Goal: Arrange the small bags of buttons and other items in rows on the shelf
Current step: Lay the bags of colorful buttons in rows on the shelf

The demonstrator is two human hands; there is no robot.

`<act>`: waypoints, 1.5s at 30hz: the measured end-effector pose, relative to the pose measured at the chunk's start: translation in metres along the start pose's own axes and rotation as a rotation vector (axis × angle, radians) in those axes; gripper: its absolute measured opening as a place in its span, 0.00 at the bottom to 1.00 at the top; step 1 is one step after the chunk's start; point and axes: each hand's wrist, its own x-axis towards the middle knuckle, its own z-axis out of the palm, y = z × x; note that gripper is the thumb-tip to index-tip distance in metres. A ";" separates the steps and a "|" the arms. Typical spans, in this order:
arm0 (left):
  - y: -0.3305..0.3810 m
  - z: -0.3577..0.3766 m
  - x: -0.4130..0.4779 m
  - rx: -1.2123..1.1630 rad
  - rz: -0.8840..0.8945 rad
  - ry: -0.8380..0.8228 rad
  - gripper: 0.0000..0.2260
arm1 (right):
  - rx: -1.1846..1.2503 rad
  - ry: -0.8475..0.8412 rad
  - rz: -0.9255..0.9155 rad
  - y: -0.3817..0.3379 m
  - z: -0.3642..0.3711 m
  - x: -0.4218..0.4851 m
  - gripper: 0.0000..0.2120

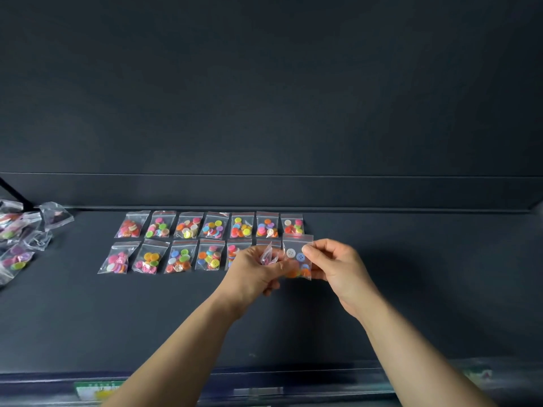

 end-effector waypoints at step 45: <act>-0.023 -0.033 0.009 0.087 -0.030 0.241 0.03 | -1.086 -0.171 -0.496 0.020 0.003 0.064 0.19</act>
